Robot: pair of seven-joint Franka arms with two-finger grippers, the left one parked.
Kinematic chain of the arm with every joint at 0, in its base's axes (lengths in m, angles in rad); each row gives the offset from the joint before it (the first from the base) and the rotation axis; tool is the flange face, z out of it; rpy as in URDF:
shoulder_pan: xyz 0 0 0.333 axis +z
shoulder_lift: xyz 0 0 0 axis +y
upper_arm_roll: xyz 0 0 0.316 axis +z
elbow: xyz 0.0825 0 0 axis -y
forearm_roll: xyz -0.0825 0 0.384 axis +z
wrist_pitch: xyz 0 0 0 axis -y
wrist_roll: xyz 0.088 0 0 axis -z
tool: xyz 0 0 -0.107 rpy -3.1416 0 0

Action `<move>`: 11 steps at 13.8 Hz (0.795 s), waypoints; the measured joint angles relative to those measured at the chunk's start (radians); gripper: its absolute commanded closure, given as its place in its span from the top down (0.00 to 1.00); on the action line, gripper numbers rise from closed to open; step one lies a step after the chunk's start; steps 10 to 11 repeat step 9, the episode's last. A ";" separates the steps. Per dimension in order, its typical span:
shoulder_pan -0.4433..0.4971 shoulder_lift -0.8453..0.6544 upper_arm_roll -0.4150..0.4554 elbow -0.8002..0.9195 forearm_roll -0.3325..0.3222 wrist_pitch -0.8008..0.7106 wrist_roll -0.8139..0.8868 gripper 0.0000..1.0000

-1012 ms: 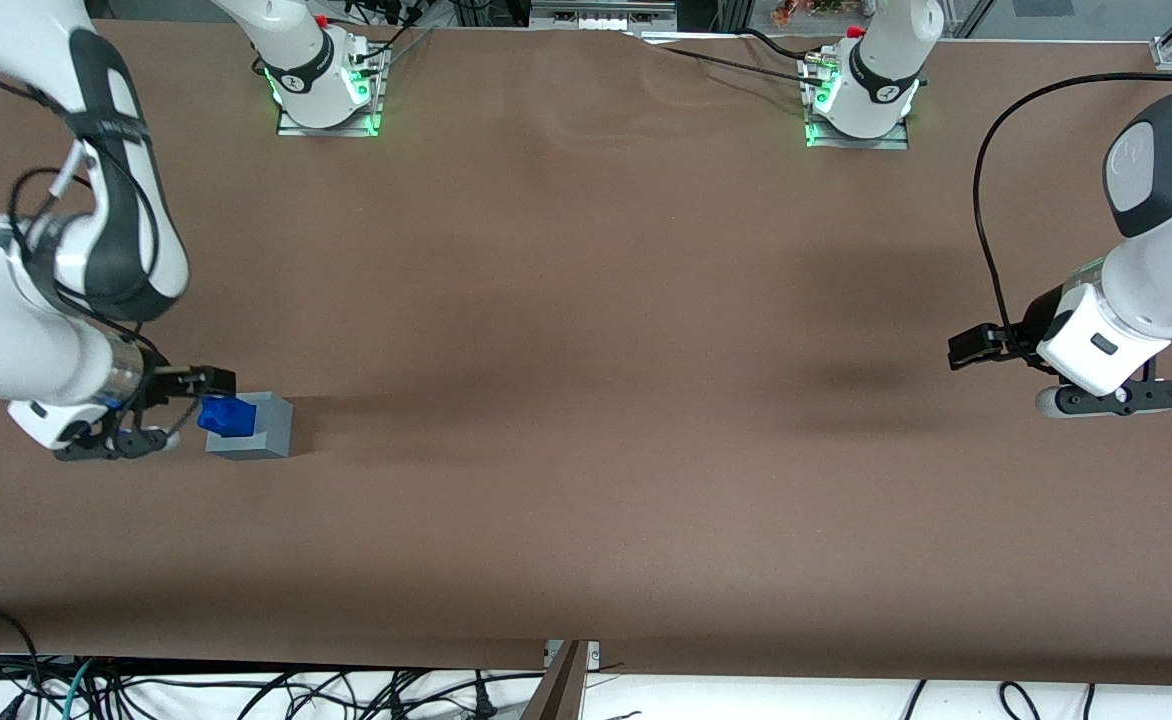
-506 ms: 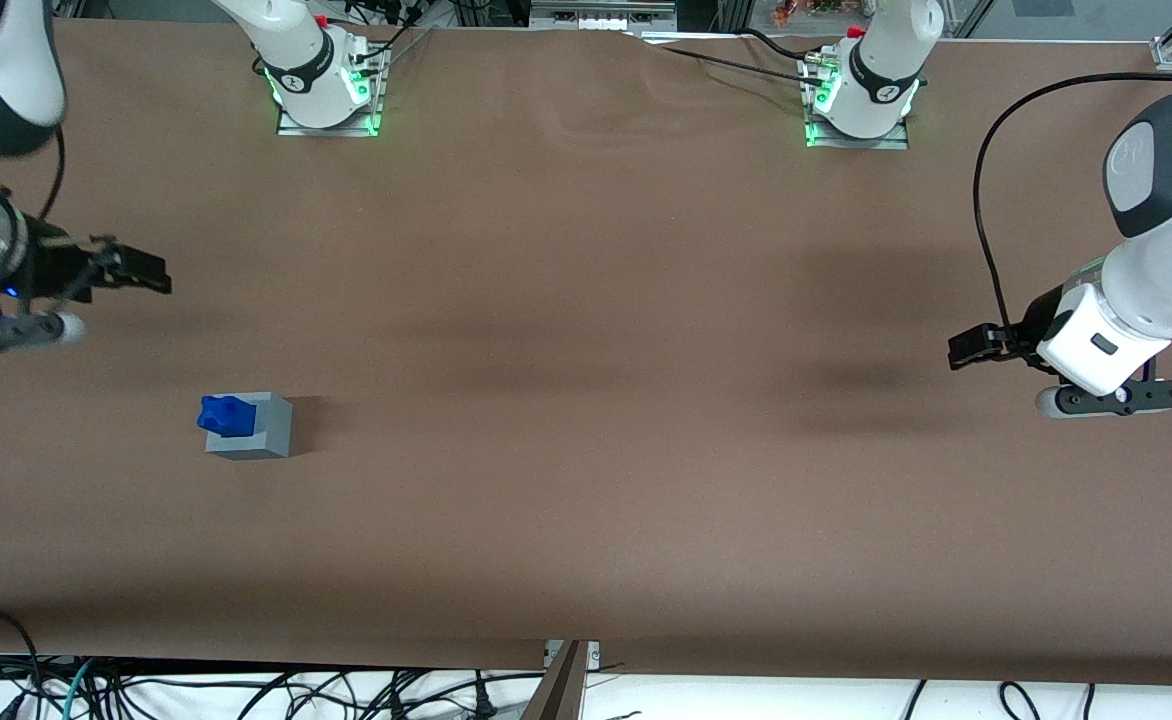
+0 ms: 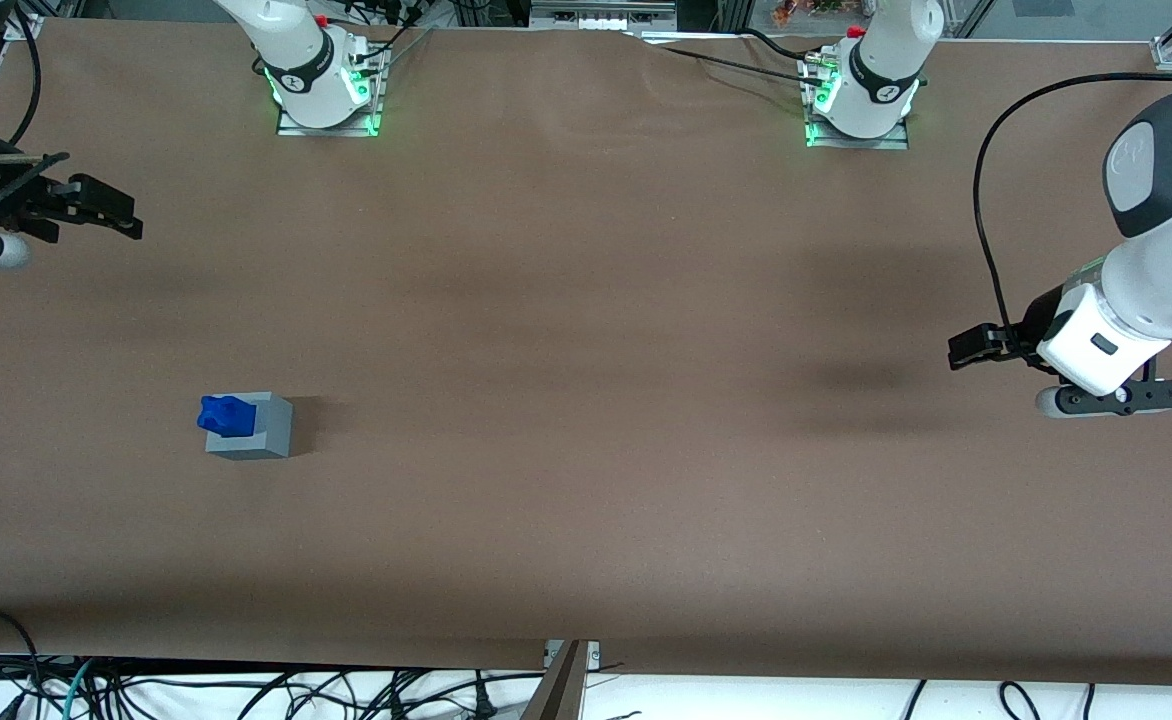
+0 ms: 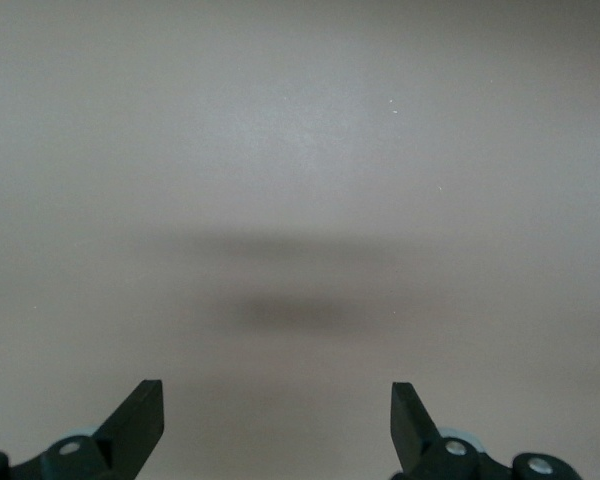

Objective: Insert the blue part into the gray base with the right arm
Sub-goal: 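Open the right gripper and raise it away from the base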

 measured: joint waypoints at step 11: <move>0.013 -0.022 -0.016 -0.037 0.000 0.078 0.000 0.99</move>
